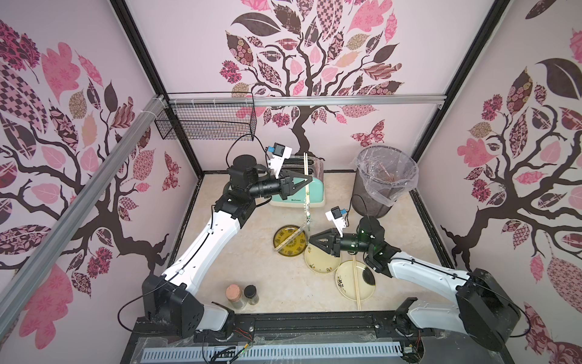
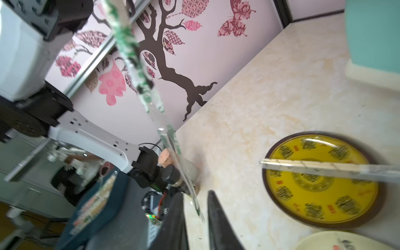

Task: Remove the packaging of disposable chopsticks
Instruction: Remove the packet bag from the disposable chopsticks.

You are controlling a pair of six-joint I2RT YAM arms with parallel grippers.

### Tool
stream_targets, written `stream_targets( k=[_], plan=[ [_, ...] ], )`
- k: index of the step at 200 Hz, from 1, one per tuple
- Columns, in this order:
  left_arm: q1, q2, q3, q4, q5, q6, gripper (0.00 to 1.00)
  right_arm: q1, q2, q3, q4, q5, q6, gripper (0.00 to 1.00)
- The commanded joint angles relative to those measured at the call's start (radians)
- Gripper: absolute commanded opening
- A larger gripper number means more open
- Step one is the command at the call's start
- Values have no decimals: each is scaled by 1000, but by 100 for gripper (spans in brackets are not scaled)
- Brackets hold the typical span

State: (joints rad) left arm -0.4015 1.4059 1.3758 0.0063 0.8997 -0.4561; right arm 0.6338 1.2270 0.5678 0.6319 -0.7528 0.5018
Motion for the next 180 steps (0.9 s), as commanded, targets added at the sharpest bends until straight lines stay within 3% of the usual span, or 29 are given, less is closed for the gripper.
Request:
stream_targets(
  k=[1, 22, 55, 69, 99, 131, 180],
  plan=[
    [4, -7, -7, 24, 12, -8, 0, 4, -49, 78, -46, 37, -55, 48],
    [5, -4, -11, 30, 25, -13, 0, 4, -43, 147, -92, 54, -78, 53],
    [5, -7, -16, 36, 28, -21, 0, 5, 16, 228, -88, 49, -79, 53],
    [4, -7, -16, 40, 33, -25, 0, 3, 44, 246, -80, 34, -72, 47],
    [4, -7, -16, 44, 37, -27, 0, 5, 74, 225, -29, 7, -30, 20],
    [5, -6, -14, 44, 43, -26, 0, 5, 53, 160, -19, 3, -17, 0],
    [5, -1, -15, 43, 41, -22, 0, 5, 22, 78, 5, 7, 10, 0]
  ],
)
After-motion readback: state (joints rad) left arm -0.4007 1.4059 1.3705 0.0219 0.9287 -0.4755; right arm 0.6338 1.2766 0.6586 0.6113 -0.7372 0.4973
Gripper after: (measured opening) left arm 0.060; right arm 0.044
